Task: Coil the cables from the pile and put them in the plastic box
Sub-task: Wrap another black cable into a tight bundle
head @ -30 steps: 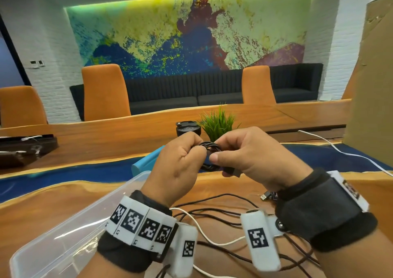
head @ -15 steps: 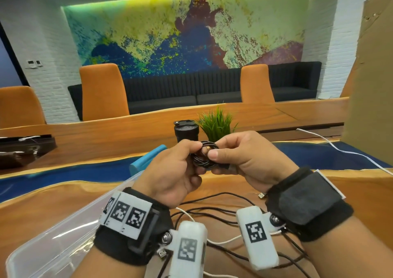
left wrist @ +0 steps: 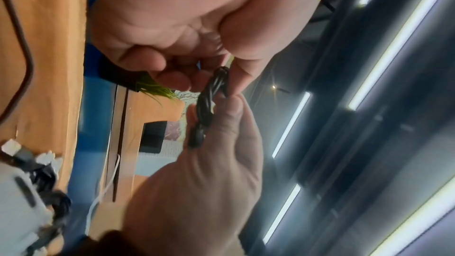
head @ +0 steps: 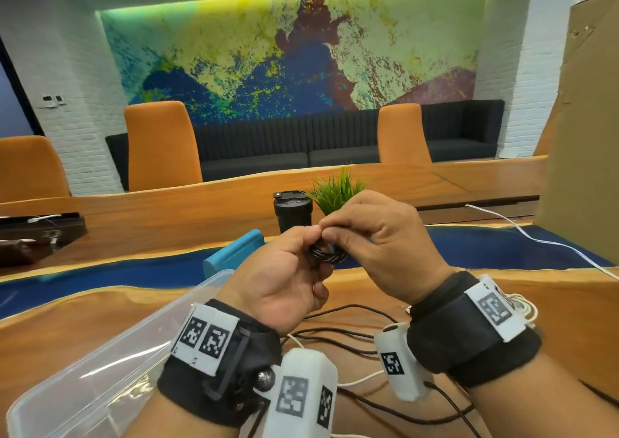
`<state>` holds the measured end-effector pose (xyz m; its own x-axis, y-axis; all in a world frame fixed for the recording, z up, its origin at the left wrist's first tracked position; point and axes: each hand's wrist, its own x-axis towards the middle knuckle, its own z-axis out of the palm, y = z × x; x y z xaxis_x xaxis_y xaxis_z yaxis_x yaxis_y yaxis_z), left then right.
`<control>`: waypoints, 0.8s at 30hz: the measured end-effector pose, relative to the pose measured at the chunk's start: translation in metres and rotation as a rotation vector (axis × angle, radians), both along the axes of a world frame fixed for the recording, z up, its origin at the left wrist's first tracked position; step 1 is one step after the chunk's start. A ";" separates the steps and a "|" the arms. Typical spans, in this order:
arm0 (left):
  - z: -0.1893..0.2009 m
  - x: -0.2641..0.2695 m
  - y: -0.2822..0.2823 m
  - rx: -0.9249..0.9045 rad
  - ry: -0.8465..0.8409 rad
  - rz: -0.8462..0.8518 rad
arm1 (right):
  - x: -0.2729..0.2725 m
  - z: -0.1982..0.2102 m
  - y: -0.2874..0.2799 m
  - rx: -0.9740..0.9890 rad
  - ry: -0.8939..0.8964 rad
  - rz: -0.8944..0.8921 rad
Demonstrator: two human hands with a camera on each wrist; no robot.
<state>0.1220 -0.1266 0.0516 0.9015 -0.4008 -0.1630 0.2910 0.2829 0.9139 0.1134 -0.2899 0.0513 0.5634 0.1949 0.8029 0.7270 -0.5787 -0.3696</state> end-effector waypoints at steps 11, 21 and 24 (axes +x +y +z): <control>0.014 -0.026 0.000 0.726 -0.865 -0.011 | -0.035 0.038 -0.038 0.068 0.556 0.027; 0.032 -0.022 0.058 1.275 -0.742 -0.005 | -0.014 -0.004 -0.129 -0.554 0.910 -0.553; 0.016 -0.020 0.067 1.567 -0.705 -0.231 | -0.015 -0.024 -0.138 -0.651 0.936 -0.614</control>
